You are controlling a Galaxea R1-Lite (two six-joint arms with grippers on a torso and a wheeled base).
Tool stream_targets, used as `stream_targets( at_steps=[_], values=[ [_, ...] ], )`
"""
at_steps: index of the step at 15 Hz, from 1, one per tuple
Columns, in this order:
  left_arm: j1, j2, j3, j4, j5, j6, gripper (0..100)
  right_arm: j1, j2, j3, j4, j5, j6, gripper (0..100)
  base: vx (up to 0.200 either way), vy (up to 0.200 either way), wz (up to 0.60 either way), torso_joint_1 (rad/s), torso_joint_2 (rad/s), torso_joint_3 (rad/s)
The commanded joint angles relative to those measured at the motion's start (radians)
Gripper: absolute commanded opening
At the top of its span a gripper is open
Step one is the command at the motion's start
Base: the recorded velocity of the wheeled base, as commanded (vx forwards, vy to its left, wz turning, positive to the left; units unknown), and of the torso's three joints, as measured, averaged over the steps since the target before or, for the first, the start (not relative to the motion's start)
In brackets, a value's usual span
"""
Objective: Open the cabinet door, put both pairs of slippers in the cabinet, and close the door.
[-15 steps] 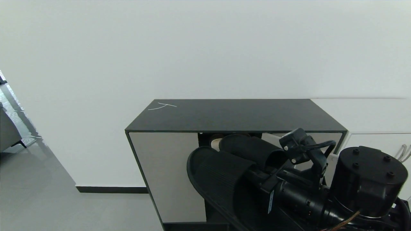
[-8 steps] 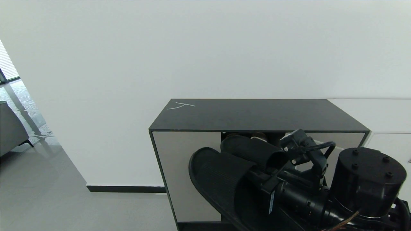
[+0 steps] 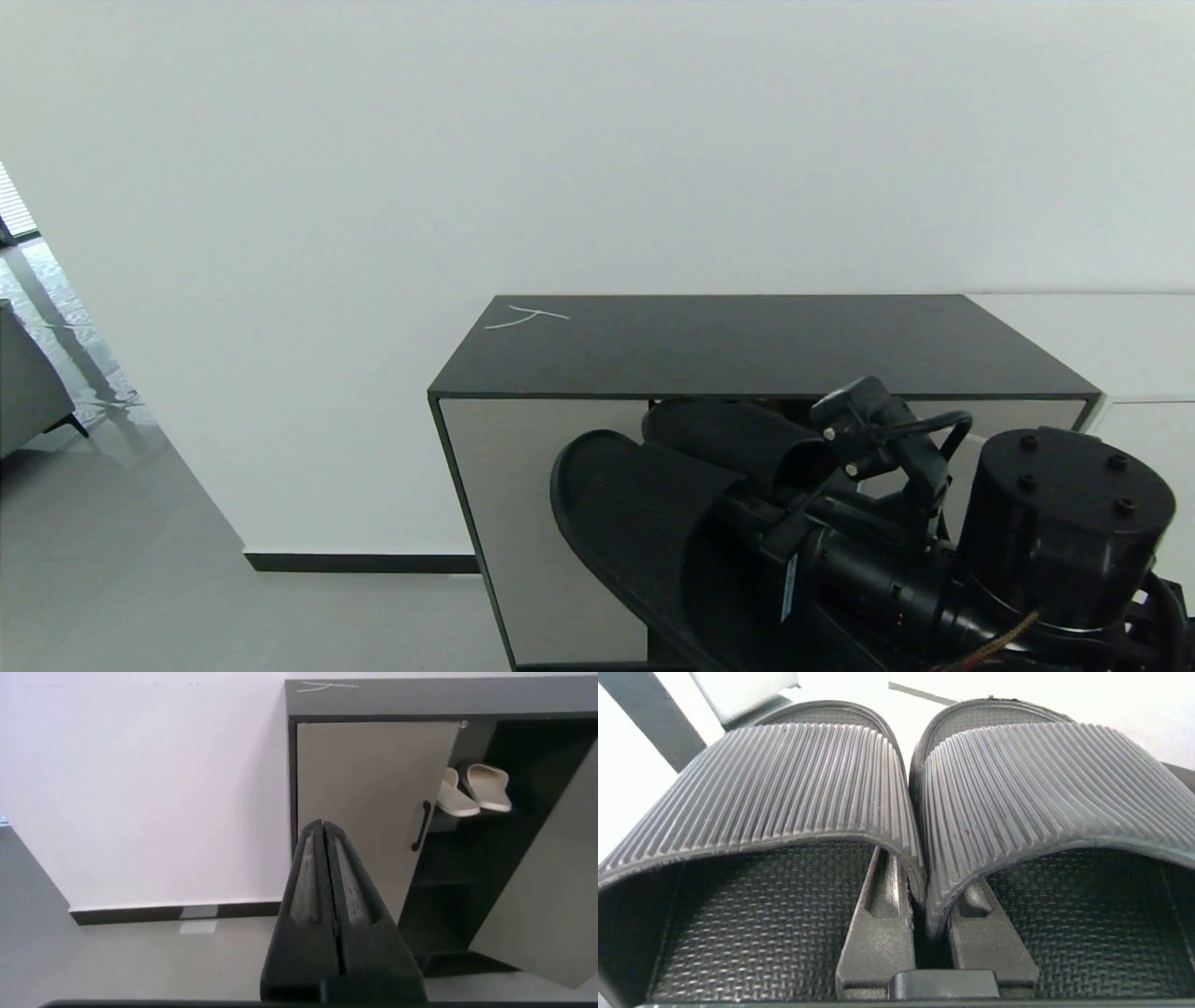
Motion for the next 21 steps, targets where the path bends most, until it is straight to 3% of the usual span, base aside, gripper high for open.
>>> stream_targets(
  at_steps=[1,5,21],
  values=[
    [0.000,0.000,0.000,0.000,0.001,0.000,0,0.003,0.001,0.000,-0.003,0.001,0.000,0,0.000,0.000,0.00,0.000,0.00,0.000],
    [0.000,0.000,0.000,0.000,0.001,-0.003,0,0.003,0.003,0.000,-0.003,0.001,0.000,0,0.000,0.000,0.00,-0.079,0.16,0.088],
    [0.000,0.001,0.000,0.000,0.001,-0.005,0,0.003,0.010,0.011,-0.003,0.002,0.000,0,0.000,0.000,0.00,-0.229,0.51,0.286]
  ],
)
